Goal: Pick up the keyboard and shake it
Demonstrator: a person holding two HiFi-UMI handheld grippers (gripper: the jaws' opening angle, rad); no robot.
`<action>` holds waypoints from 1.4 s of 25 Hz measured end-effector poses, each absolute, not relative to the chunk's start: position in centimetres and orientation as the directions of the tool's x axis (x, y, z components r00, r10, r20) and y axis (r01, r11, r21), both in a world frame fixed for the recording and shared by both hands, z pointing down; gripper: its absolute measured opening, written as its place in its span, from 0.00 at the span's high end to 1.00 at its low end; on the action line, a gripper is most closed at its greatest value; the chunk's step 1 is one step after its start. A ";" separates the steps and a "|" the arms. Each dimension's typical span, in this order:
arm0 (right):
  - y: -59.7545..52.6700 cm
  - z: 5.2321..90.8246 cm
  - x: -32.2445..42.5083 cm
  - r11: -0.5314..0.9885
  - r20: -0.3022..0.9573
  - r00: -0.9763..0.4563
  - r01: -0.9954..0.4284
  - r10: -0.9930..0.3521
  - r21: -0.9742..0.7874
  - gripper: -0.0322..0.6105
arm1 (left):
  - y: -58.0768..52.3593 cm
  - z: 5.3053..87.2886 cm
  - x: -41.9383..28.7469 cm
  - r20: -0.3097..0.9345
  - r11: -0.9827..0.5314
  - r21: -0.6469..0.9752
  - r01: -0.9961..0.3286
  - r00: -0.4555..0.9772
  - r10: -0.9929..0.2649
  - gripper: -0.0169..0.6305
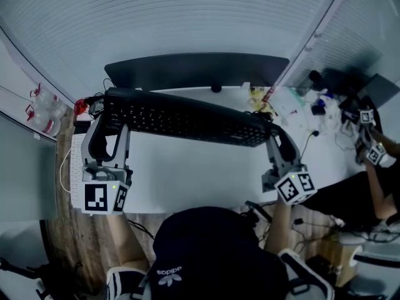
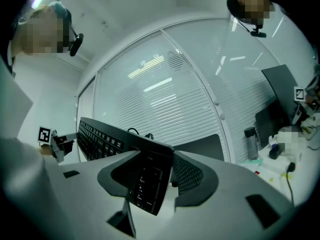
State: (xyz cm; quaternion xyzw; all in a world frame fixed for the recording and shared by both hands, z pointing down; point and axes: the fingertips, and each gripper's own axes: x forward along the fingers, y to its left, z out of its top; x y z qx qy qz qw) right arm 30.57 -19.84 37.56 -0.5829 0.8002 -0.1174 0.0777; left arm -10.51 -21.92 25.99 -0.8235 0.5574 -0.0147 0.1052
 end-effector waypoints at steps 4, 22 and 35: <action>-20.9 37.4 30.7 0.278 0.007 -0.292 -0.917 -0.956 -0.285 0.64 | -22.6 26.5 -10.5 -0.081 -0.361 -0.179 -0.915 0.379 -0.922 0.65; -20.3 35.0 29.9 0.290 0.013 -0.302 -0.925 -0.953 -0.244 0.64 | -22.4 26.2 -11.3 -0.091 -0.361 -0.144 -0.921 0.375 -0.922 0.65; -20.2 34.9 30.0 0.286 0.028 -0.299 -0.934 -0.954 -0.213 0.64 | -22.2 26.4 -11.4 -0.095 -0.350 -0.131 -0.928 0.363 -0.927 0.65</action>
